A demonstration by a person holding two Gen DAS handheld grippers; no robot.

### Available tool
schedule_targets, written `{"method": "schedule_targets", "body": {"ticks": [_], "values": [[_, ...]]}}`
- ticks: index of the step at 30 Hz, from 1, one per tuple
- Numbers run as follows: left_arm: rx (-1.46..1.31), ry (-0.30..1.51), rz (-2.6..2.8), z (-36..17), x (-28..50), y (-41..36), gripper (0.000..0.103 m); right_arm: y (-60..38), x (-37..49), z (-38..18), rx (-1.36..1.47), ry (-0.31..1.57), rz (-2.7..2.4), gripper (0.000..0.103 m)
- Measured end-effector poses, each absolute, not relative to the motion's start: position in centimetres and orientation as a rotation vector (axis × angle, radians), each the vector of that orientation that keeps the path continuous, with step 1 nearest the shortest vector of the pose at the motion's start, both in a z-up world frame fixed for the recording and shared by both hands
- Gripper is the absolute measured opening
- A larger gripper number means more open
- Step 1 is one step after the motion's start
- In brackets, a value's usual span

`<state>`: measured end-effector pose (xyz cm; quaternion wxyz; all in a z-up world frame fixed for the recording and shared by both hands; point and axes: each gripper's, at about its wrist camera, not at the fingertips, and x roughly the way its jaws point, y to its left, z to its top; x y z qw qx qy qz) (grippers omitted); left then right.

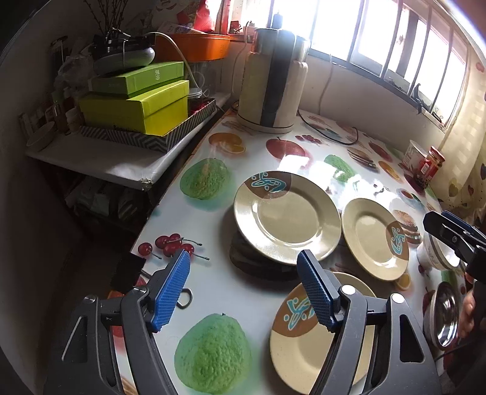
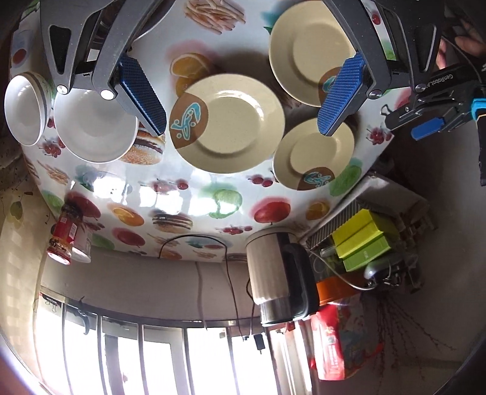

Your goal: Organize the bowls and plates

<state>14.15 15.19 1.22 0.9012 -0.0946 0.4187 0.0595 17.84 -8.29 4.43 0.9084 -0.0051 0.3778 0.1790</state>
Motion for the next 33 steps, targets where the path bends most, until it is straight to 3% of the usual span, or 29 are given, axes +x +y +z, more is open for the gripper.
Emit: {"method": "schedule_targets", "body": {"ticks": [3, 7, 12, 15, 23, 27, 33], "values": [[-0.237, 0.876, 0.126, 0.6, 15.5, 16.2, 0.072, -6.8, 19.9, 3.8, -0.020, 0.795, 0.411, 0.097], [-0.313, 0.927, 0.101, -1.0, 17.5, 17.3, 0.065, -5.0, 23.0, 2.1, -0.044, 0.854, 0.447, 0.081], [-0.361, 0.936, 0.102, -2.3, 18.9, 17.9, 0.063, -3.2, 26.2, 0.4, -0.043, 0.911, 0.519, 0.074], [-0.372, 0.954, 0.105, -3.0, 19.6, 18.1, 0.050, -2.3, 27.7, -0.7, -0.042, 0.948, 0.550, 0.063], [-0.386, 0.978, 0.107, -4.2, 21.0, 18.3, 0.050, -1.1, 30.1, -3.1, -0.024, 1.008, 0.580, 0.055], [-0.395, 0.985, 0.098, -4.6, 21.4, 18.4, 0.050, -0.6, 30.9, -3.9, -0.001, 1.031, 0.613, 0.042], [-0.407, 0.987, 0.095, -4.9, 21.8, 18.4, 0.048, -0.1, 31.6, -4.6, 0.014, 1.044, 0.637, 0.038]]}}
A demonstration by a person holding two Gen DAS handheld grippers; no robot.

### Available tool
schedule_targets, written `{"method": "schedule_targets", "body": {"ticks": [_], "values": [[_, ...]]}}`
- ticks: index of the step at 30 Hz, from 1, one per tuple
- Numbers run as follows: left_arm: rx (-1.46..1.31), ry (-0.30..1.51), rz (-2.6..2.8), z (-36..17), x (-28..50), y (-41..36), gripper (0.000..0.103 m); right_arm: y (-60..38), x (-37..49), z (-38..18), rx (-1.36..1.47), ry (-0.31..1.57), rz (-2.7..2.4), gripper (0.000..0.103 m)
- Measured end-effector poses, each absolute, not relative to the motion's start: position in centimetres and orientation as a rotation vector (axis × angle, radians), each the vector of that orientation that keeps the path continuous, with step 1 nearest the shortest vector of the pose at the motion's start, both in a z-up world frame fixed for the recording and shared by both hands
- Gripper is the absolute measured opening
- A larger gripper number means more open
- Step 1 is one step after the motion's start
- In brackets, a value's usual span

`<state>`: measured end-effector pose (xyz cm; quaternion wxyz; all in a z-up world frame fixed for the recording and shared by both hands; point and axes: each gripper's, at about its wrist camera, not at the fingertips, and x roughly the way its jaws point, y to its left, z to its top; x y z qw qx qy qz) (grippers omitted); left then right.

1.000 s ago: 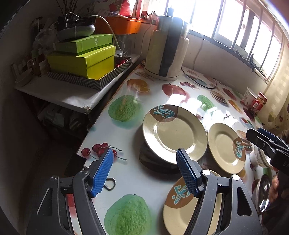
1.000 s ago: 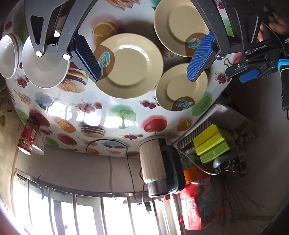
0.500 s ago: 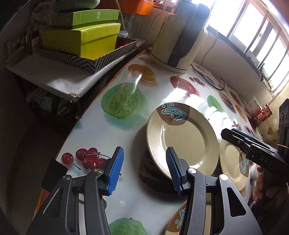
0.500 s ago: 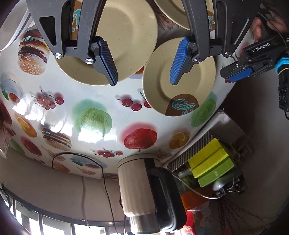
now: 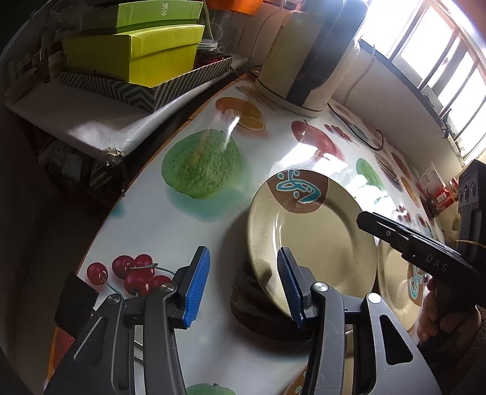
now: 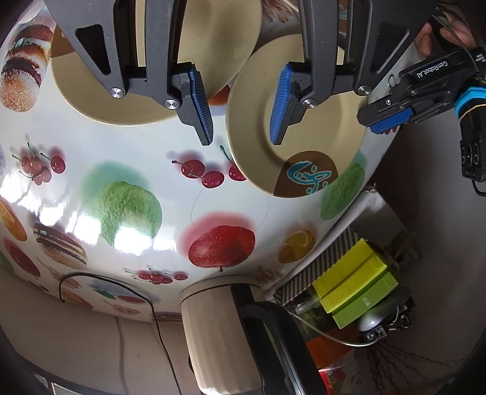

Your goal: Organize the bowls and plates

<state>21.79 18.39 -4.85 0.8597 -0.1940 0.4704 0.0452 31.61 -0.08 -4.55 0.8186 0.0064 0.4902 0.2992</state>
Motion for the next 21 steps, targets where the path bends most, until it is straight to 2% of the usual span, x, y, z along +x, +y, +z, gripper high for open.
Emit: {"method": "schedule_targets", "body": {"ticks": [3, 8, 10, 12, 18, 21], "values": [[-0.415, 0.994, 0.093, -5.02, 21.91, 18.41, 0.040, -0.01, 31.90, -4.78, 0.027, 1.052, 0.640, 0.028], [-0.423, 0.992, 0.087, -5.15, 22.03, 18.35, 0.035, -0.07, 32.21, -5.11, 0.048, 1.066, 0.650, 0.026], [-0.421, 0.988, 0.085, -5.04, 22.10, 18.21, 0.030, -0.04, 32.24, -5.27, 0.047, 1.070, 0.650, 0.020], [-0.419, 0.988, 0.087, -5.06, 22.21, 18.11, 0.030, -0.14, 32.32, -5.42, 0.048, 1.072, 0.643, 0.017], [-0.401, 0.979, 0.080, -4.87, 22.51, 17.64, 0.019, -0.65, 32.55, -5.57, 0.093, 1.082, 0.654, 0.016], [-0.396, 0.979, 0.091, -4.82, 22.62, 17.50, 0.019, -0.63, 32.56, -5.53, 0.089, 1.078, 0.655, 0.016]]}}
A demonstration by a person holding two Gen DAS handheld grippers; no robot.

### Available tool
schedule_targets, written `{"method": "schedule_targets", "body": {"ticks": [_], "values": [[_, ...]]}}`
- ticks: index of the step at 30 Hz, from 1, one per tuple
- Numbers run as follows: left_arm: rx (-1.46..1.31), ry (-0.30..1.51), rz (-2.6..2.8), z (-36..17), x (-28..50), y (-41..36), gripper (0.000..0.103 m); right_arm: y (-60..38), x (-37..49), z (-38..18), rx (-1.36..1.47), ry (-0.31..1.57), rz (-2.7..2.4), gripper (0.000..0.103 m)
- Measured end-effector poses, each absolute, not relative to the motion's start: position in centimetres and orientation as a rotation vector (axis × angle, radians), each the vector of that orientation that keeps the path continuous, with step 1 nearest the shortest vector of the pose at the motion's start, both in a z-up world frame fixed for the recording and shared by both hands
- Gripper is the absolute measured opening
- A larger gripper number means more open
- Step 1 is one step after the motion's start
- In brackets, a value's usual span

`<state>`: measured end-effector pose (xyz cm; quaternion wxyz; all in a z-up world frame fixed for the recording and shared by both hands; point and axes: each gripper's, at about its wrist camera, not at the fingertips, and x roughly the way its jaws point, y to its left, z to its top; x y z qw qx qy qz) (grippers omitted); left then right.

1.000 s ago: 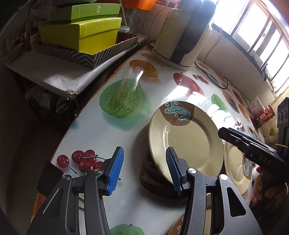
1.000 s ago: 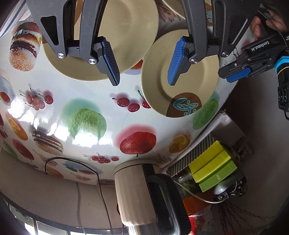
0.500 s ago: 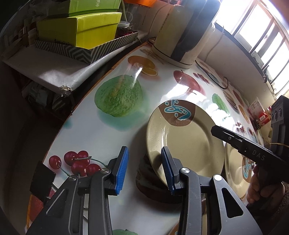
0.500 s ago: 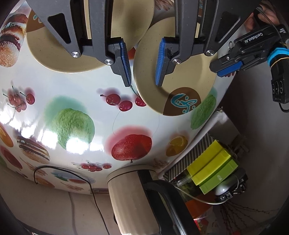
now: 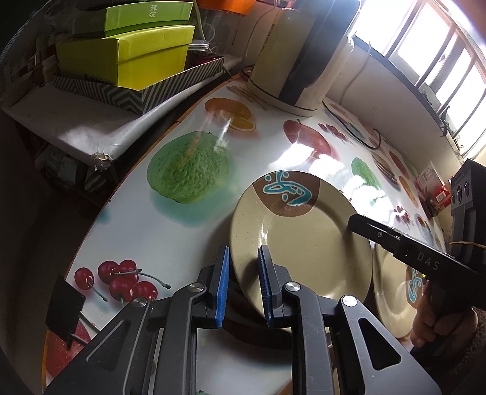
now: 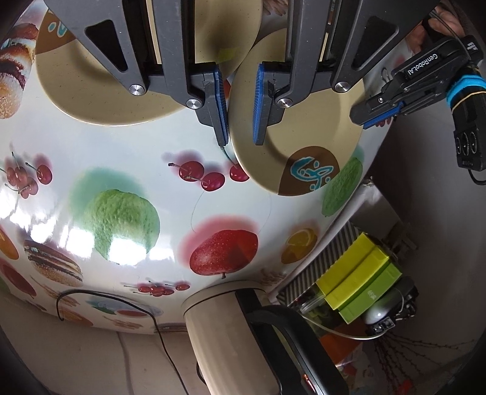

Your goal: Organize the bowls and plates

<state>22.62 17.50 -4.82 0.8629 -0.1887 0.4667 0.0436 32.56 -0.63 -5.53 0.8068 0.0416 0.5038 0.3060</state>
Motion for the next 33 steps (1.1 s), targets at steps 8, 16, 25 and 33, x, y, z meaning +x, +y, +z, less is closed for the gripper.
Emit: {"method": "schedule_targets", "body": {"ticks": [8, 16, 25, 33], "values": [[-0.406, 0.967, 0.110, -4.6, 22.3, 17.7, 0.019, -0.7, 32.5, -5.5, 0.098, 1.079, 0.651, 0.016], [-0.409, 0.941, 0.113, -3.2, 21.4, 17.9, 0.019, -0.6, 32.0, -4.8, 0.127, 1.069, 0.666, 0.016], [-0.405, 0.908, 0.087, -1.3, 19.2, 17.7, 0.019, -1.1, 30.0, -2.6, 0.144, 1.041, 0.670, 0.016], [-0.389, 0.903, 0.063, -0.6, 16.8, 16.7, 0.019, -2.3, 26.8, -1.1, 0.153, 1.016, 0.653, 0.016]]}}
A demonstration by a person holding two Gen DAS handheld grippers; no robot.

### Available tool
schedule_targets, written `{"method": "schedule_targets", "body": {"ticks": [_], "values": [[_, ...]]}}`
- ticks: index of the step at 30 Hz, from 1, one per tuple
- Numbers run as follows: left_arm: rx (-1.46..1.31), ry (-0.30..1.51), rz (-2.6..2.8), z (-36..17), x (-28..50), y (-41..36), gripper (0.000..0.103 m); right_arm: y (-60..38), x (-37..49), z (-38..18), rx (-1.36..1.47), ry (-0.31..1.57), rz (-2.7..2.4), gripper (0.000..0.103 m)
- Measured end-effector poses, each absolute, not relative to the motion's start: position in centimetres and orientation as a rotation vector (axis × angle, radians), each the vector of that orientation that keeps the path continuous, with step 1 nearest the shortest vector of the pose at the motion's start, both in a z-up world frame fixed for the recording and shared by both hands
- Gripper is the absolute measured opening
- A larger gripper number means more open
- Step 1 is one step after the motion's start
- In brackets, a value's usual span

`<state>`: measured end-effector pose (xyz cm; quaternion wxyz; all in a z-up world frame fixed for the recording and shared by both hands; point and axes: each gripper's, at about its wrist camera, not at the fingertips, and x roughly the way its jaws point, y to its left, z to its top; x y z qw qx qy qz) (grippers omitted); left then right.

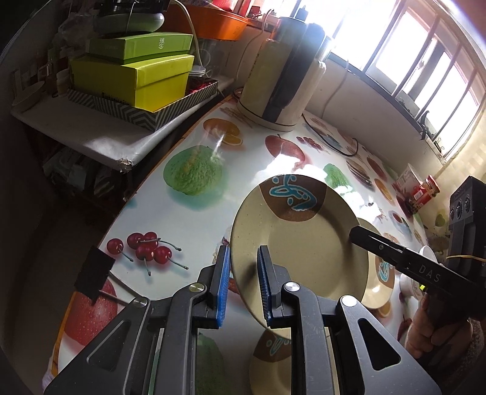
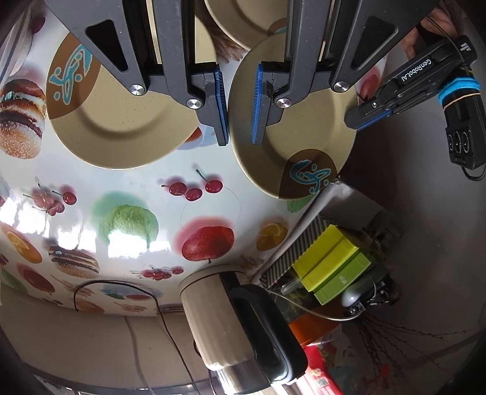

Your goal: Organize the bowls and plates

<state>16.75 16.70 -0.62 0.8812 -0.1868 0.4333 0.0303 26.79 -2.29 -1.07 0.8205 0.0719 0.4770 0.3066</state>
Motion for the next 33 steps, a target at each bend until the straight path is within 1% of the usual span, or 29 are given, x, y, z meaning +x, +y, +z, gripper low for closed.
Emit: {"method": "schedule_targets", "body": {"ticks": [13, 33], "values": [[-0.366, 0.928, 0.034, -1.3, 13.0, 14.5, 0.019, -4.7, 21.6, -1.1, 0.176, 1.014, 0.622, 0.016], [-0.343, 0.988, 0.015, -3.4, 9.8, 12.2, 0.019, -7.8, 16.6, -3.6, 0.217, 1.056, 0.570, 0.016]]}}
